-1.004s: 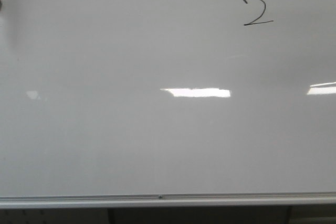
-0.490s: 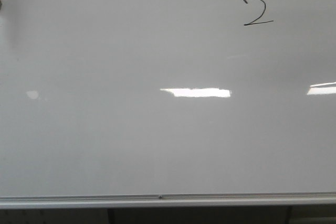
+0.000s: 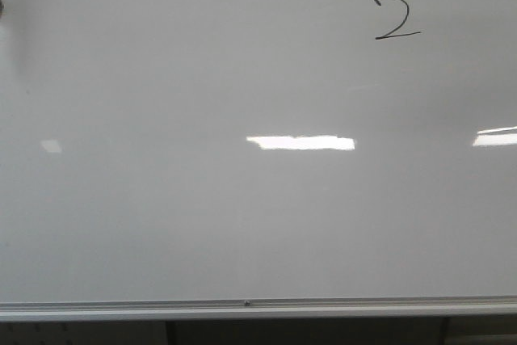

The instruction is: Write number 2 on whiteboard

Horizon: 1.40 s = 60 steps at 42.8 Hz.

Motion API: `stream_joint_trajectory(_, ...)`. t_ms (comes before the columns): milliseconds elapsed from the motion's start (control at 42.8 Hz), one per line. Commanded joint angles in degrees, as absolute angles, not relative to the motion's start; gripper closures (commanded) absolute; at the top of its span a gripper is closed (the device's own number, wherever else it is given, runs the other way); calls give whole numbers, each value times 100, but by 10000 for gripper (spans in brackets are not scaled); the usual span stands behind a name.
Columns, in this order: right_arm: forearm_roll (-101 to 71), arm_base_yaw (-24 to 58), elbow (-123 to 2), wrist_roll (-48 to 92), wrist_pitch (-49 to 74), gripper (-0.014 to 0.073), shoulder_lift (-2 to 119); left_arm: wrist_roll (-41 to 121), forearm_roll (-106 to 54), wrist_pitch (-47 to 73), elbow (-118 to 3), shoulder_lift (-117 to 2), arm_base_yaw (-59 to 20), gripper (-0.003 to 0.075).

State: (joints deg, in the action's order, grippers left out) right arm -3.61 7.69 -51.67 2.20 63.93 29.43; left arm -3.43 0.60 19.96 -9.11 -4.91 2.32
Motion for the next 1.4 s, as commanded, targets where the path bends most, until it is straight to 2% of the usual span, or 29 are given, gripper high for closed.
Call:
stream_joint_trajectory(0, -327, 721, -5293, 213, 6017, 662, 2977, -351, 0, 1032, -628, -243, 319, 741)
stream_joint_trajectory(374, -327, 721, -5293, 213, 6014, 662, 2977, -351, 0, 0, 228, 184, 366, 741)
stream_joint_trajectory(1377, -327, 721, -5293, 213, 6020, 662, 2977, -351, 0, -86, 230, 173, 366, 741)
